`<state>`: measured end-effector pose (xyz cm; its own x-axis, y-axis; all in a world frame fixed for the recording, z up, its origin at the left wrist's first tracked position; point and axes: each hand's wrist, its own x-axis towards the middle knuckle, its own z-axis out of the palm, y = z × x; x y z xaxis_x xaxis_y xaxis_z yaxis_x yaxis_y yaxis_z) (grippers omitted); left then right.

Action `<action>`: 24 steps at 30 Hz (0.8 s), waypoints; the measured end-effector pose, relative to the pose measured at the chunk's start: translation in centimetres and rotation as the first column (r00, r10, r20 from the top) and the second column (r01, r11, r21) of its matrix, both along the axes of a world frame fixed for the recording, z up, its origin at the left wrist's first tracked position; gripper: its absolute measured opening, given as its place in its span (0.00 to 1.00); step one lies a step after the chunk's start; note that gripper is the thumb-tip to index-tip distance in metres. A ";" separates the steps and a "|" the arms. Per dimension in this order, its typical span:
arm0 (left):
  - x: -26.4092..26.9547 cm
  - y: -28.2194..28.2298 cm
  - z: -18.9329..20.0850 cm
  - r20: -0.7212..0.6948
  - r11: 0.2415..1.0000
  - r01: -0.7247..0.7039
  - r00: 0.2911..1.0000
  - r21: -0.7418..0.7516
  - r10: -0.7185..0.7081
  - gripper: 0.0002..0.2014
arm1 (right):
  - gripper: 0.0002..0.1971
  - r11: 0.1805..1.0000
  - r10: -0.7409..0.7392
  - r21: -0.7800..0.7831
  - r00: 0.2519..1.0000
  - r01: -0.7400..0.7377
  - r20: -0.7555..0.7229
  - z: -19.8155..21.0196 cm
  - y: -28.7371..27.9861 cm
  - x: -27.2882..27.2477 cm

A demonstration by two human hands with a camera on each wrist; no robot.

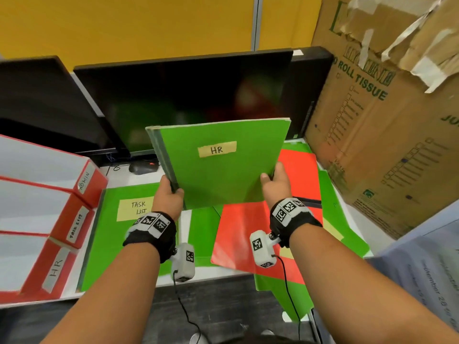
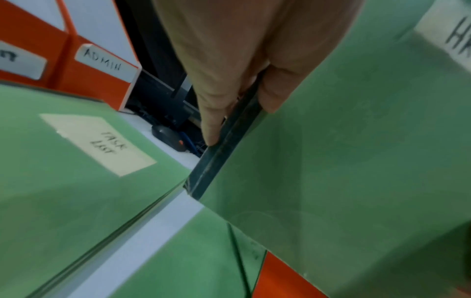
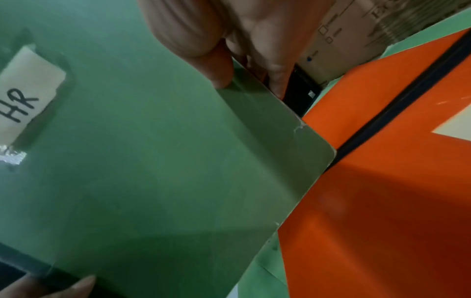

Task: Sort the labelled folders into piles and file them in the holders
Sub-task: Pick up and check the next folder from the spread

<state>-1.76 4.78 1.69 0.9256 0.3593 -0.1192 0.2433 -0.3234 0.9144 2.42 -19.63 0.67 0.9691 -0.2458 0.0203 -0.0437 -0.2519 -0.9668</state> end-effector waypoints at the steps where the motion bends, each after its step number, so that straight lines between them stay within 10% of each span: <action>1: 0.0 0.0 -0.5 -0.007 1.000 -0.013 1.000 0.011 0.014 0.15 | 0.12 1.000 0.008 -0.021 1.000 -0.008 -0.012 -0.3 0.0 -0.1; 7: -1.1 0.1 -3.4 -0.285 0.962 0.051 0.958 0.269 0.029 0.11 | 0.13 0.937 0.075 -0.309 0.956 -0.165 -0.284 -3.8 -1.0 -2.4; 15: -1.1 1.9 -2.6 -0.237 0.970 -0.068 0.963 0.232 0.124 0.14 | 0.11 0.888 0.130 -0.408 0.966 -0.214 -0.224 -2.8 0.5 -1.7; 20: -3.4 5.3 -4.0 -0.237 0.967 -0.163 0.949 0.198 0.209 0.23 | 0.28 0.890 0.188 -0.351 0.936 -0.290 -0.296 -4.3 4.5 -3.2; 24: -4.4 8.8 -5.1 -0.287 0.953 -0.095 0.941 0.287 0.180 0.25 | 0.20 0.842 0.225 -0.400 0.910 -0.361 -0.347 -5.7 8.0 -3.9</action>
<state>-6.19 13.56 -3.44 0.7979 0.5380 -0.2720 0.5573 -0.4861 0.6732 -1.44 -11.62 -4.99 0.9751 0.0208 -0.2209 -0.1446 -0.6956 -0.7037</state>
